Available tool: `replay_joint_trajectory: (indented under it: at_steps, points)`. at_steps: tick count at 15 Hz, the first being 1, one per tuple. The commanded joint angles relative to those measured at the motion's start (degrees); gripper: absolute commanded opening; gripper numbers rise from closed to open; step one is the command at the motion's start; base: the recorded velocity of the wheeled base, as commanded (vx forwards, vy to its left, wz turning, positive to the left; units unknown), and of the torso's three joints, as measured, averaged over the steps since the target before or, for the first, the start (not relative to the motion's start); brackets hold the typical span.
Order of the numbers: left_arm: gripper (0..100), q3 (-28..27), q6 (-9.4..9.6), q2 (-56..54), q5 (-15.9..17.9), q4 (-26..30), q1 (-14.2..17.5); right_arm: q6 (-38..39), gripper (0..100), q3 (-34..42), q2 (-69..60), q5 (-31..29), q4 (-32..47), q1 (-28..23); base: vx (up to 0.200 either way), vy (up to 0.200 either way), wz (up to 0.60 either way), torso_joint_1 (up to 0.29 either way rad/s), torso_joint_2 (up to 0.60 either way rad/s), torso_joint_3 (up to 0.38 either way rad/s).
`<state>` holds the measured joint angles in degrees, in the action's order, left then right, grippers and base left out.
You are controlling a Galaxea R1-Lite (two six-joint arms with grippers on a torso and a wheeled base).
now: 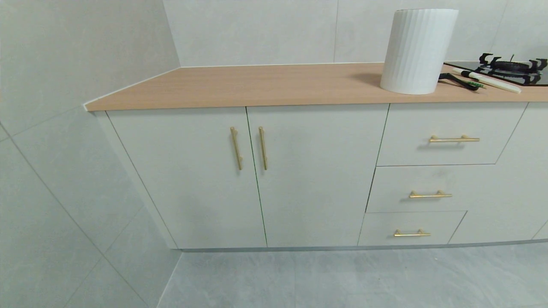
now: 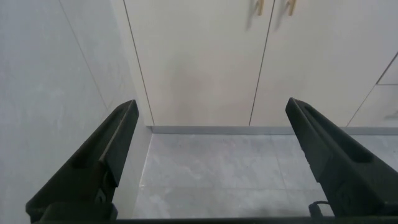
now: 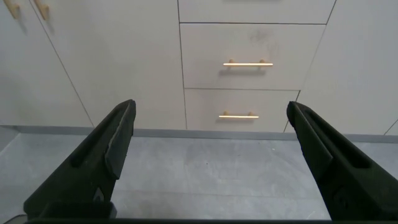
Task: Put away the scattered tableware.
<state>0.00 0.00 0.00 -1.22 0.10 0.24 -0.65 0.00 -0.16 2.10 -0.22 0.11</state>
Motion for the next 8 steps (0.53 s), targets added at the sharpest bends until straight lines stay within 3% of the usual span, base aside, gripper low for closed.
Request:
replay_joint_trajectory:
  at_steps: [1, 6, 8]
  points:
    - [100, 0.0, 0.00, 0.0, 0.0, 0.0, 0.0, 0.3, 100, 0.0, 0.2, 0.1, 0.0, 0.1, 0.000, 0.000, 0.00, 0.000, 0.00, 0.000]
    - [100, 0.0, 0.00, 0.0, 0.0, 0.0, 0.0, 0.4, 100, 0.0, 0.2, 0.0, 0.0, 0.1, 0.000, 0.000, 0.00, 0.000, 0.00, 0.000]
    - [100, 0.0, 0.00, 0.0, 0.0, 0.0, 0.0, 0.4, 100, 0.0, 0.2, 0.0, 0.0, 0.1, 0.000, -0.200, 0.00, 0.000, 0.00, 0.000]
